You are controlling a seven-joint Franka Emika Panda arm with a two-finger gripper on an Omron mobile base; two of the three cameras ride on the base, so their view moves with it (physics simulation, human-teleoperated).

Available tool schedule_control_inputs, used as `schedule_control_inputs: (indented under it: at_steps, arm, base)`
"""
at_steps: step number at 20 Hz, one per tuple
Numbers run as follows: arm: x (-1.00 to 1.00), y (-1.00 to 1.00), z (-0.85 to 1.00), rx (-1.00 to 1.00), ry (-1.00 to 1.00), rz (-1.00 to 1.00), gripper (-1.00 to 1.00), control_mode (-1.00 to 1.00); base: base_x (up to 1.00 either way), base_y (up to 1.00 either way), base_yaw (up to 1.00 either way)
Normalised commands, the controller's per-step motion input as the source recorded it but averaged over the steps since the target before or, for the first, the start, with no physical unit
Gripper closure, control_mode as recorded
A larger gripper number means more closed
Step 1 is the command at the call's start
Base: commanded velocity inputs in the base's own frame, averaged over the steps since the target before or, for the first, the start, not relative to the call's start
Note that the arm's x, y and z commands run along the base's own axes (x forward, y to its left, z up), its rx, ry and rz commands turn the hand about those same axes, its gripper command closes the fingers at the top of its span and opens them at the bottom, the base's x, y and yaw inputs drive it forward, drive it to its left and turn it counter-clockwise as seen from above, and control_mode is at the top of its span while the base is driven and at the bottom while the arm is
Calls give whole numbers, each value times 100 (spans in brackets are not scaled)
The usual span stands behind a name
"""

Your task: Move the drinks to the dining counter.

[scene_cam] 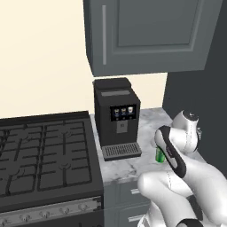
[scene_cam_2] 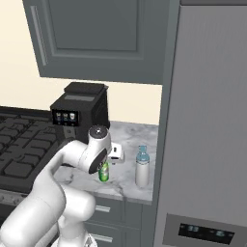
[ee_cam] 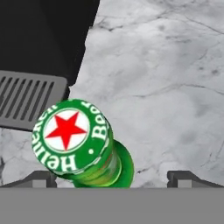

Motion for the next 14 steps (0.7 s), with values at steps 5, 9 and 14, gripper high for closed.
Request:
schedule_control_inputs:
  at_steps: [5, 9, 14]
  arm:
    - [11, 0, -14, 0, 0, 1, -100, -100]
    - [6, 0, -15, 0, 0, 1, 100, -100]
    - [4, 0, -14, 0, 0, 2, 100, -100]
  base:
    - [0, 0, 0]
    - [0, 0, 0]
    - [0, 0, 0]
